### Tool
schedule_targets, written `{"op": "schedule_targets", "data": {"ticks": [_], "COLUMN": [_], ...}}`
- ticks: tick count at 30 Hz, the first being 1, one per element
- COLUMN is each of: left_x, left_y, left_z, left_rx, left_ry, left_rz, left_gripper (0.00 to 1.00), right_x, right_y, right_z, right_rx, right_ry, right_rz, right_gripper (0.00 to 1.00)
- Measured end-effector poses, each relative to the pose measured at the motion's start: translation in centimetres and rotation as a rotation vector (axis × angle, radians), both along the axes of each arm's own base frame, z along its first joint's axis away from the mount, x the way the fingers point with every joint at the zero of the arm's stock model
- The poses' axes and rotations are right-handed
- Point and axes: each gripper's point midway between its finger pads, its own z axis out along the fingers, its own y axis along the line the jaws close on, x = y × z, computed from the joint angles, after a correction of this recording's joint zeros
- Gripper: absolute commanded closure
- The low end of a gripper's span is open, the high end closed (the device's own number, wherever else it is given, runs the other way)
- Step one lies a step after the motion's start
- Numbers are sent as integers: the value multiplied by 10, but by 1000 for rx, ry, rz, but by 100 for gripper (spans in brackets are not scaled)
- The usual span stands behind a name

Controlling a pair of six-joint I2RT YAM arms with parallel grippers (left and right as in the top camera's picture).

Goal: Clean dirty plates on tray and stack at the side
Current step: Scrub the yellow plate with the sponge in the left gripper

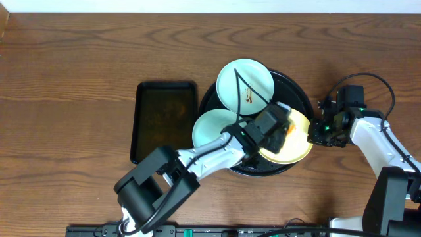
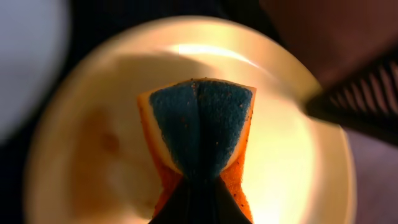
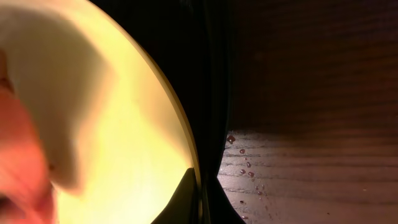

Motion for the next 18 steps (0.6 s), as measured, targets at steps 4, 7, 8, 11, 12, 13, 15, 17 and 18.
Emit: {"op": "schedule_targets", "data": {"ticks": [4, 7, 8, 11, 12, 13, 15, 17, 18], "left_x": [24, 33, 35, 36, 33, 30, 26, 23, 21], "left_y": [24, 42, 48, 62, 66, 71, 74, 72, 70], "left_z": [-2, 2, 8, 37, 48, 57, 70, 74, 74], "left_rx": [26, 49, 51, 40, 39, 39, 30, 25, 22], "left_ry": [-6, 2, 1, -16, -20, -23, -34, -37, -35], "left_rz": [78, 121, 133, 155, 157, 160, 156, 149, 140], "left_gripper": [92, 92, 92, 93, 92, 92, 92, 93, 93], "right_x": [0, 0, 0, 0, 0, 1, 1, 1, 2], "right_y": [0, 0, 0, 0, 0, 0, 0, 0, 0], "right_z": [0, 0, 0, 0, 0, 0, 0, 0, 0], "right_rx": [0, 0, 0, 0, 0, 0, 0, -1, -1], "right_ry": [0, 1, 0, 0, -1, -3, -4, -6, -6], "right_rz": [0, -1, -1, 0, 0, 0, 0, 0, 0], "right_gripper": [98, 93, 91, 87, 87, 87, 89, 90, 91]}}
